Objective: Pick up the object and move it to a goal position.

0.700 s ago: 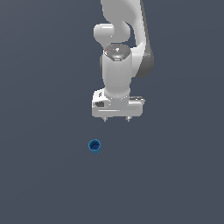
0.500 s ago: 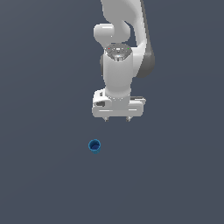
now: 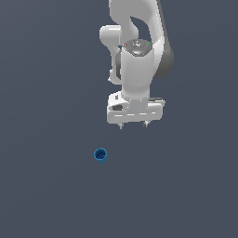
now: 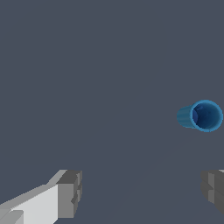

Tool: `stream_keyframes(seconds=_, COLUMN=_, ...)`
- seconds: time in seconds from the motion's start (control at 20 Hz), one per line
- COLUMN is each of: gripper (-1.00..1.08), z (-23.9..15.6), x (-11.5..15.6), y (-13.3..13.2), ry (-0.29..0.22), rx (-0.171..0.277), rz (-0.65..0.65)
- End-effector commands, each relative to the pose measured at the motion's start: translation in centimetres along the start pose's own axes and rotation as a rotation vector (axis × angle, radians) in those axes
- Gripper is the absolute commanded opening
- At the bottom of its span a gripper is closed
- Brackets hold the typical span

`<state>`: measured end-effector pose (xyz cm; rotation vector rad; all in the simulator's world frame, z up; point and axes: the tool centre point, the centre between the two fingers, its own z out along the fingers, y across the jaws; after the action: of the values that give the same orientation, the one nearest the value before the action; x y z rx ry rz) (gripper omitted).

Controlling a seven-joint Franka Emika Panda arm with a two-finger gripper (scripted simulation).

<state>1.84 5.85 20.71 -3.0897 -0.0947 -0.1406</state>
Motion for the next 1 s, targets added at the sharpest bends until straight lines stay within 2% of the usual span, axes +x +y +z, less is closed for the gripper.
stream_keyframes(seconds=0.0, gripper=1.0, z=0.2, x=0.1, y=0.4, ry=-0.002, rx=-0.001, rz=0.011)
stream_keyframes(seconds=0.4, gripper=1.0, z=2.2, x=1.4, y=3.1, ry=-0.019, rx=-0.006, rz=0.131)
stream_keyframes(seconds=0.95, gripper=1.0, z=8.2, x=3.8, y=11.2, ry=-0.059, rx=-0.042, rz=0.45)
